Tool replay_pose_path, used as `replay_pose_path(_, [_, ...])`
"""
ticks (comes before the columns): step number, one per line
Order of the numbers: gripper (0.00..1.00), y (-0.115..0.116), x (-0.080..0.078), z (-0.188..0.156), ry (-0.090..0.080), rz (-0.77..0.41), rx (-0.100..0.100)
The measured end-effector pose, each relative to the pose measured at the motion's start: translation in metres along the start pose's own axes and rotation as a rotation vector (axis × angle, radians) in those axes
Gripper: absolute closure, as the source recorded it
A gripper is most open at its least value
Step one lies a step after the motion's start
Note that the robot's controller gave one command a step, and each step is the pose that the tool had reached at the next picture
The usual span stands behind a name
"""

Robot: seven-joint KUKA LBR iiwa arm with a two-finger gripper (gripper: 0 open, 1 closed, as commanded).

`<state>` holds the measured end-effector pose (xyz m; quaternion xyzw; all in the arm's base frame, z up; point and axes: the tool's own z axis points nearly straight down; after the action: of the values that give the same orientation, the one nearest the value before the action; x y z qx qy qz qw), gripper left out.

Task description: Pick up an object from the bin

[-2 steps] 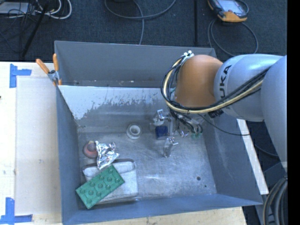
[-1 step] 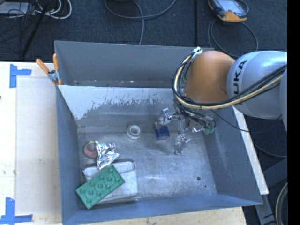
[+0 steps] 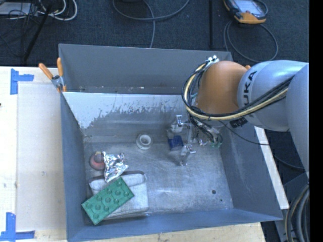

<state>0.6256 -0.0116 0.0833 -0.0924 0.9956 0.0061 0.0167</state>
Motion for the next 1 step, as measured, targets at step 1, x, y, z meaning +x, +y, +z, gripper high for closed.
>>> replay_pose_path(1, [1.0,-0.005,0.0094,0.0088,0.032,0.0,0.007])
